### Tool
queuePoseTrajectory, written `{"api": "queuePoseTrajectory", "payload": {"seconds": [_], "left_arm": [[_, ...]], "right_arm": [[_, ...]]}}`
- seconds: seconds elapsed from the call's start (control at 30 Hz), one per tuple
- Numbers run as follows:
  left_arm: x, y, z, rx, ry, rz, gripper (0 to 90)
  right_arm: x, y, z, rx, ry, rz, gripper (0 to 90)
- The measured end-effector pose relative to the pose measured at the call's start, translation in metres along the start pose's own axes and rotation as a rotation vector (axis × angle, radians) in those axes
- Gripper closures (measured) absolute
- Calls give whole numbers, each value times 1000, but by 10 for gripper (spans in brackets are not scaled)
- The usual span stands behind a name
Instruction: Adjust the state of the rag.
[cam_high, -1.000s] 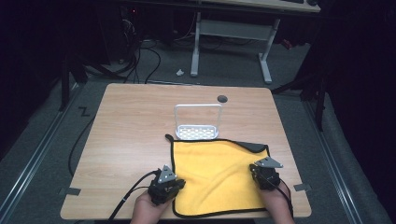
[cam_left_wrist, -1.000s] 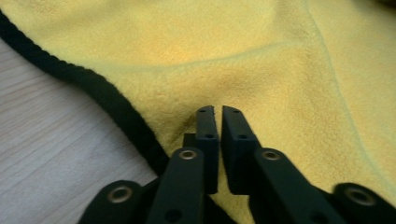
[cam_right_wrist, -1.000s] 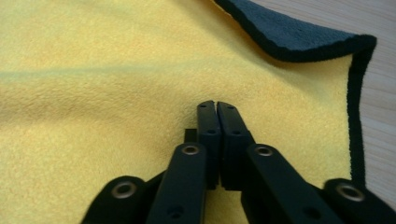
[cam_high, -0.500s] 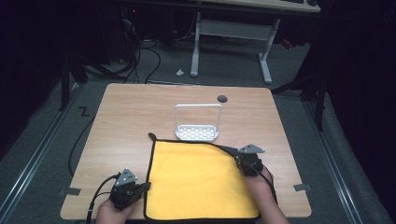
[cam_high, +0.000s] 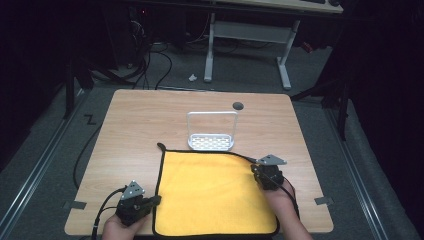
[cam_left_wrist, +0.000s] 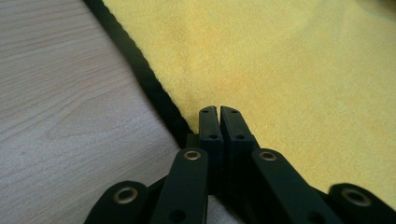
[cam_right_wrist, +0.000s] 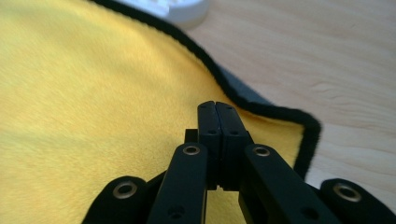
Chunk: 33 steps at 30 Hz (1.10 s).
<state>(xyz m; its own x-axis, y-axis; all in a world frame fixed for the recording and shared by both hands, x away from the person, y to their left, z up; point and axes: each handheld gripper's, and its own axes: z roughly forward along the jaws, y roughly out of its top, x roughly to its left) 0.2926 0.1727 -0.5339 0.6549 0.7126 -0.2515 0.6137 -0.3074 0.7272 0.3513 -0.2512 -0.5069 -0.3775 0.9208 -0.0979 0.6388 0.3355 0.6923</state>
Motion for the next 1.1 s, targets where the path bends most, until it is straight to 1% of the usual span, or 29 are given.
{"api": "queuePoseTrajectory", "payload": {"seconds": [0.03, 0.07, 0.1, 0.13, 0.17, 0.2, 0.23, 0.27, 0.33, 0.37, 0.4, 0.43, 0.47, 0.5, 0.53, 0.57, 0.6, 0.63, 0.77, 0.8, 0.83, 0.87, 0.9, 0.93, 0.97, 1.0, 1.03, 1.07, 1.1], "left_arm": [[0, 0, 0, -1, -3, -2, 872], [0, -1, 0, -9, -4, -3, 871], [0, -1, 0, -9, -4, -3, 868], [1, -1, 0, -8, -9, -8, 864], [1, 0, 0, -4, -16, -11, 856], [1, 0, 0, -4, -16, -11, 844], [1, 2, -1, -4, -18, -11, 831], [1, 4, -1, -12, -16, -5, 820], [4, 12, -3, -38, -3, -3, 792], [4, 12, -3, -38, -3, -3, 781], [12, 22, -1, -66, 8, -17, 768], [16, 28, 2, -77, 24, -20, 745], [16, 28, 2, -77, 24, -20, 717], [26, 40, 11, -89, 54, -21, 702], [31, 47, 17, -93, 72, -27, 682], [31, 47, 17, -93, 72, -27, 662], [36, 54, 23, -98, 93, -29, 662], [42, 61, 30, -96, 123, -28, 637], [60, 84, 59, -78, 188, -46, 560], [67, 91, 70, -71, 195, -73, 540], [67, 91, 70, -71, 195, -73, 536], [68, 94, 73, -71, 209, -78, 536], [70, 97, 80, -53, 220, -85, 523], [70, 97, 80, -53, 220, -85, 516], [69, 98, 82, -54, 231, -73, 510], [68, 99, 83, -51, 239, -68, 506], [67, 100, 85, -52, 241, -67, 506], [65, 100, 86, -52, 246, -63, 517], [62, 99, 87, -51, 259, -54, 546]], "right_arm": [[-2, 2, 7, 6, -12, 9, 900], [-7, 6, 15, 10, -25, 33, 900], [-7, 6, 15, 10, -25, 33, 900], [-18, 13, 26, 9, -65, 71, 892], [-24, 16, 28, 5, -81, 83, 891], [-24, 16, 28, 5, -81, 83, 891], [-32, 20, 27, -8, -92, 93, 891], [-33, 21, 23, -15, -87, 97, 891], [-30, 19, 13, -33, -68, 87, 890], [-26, 17, 8, -45, -55, 75, 890], [-22, 15, 3, -51, -46, 69, 888], [-15, 12, -3, -61, -25, 66, 881], [-9, 10, -8, -68, -7, 62, 874], [-2, 7, -12, -77, 5, 50, 868], [5, 5, -15, -80, 19, 44, 852], [5, 5, -15, -80, 19, 44, 852], [12, 3, -18, -85, 37, 43, 840], [19, 1, -20, -91, 52, 32, 828], [45, -3, -23, -97, 90, -15, 805], [57, -2, -24, -104, 126, -37, 780], [57, -2, -24, -104, 126, -37, 780], [64, -1, -24, -108, 139, -59, 769], [75, 0, -25, -116, 159, -94, 756], [75, 0, -25, -116, 159, -94, 756], [86, 2, -27, -122, 181, -124, 746], [91, 4, -27, -127, 193, -135, 734], [91, 4, -27, -127, 193, -135, 734], [103, 7, -27, -133, 221, -162, 703], [110, 9, -27, -139, 223, -184, 686]]}}
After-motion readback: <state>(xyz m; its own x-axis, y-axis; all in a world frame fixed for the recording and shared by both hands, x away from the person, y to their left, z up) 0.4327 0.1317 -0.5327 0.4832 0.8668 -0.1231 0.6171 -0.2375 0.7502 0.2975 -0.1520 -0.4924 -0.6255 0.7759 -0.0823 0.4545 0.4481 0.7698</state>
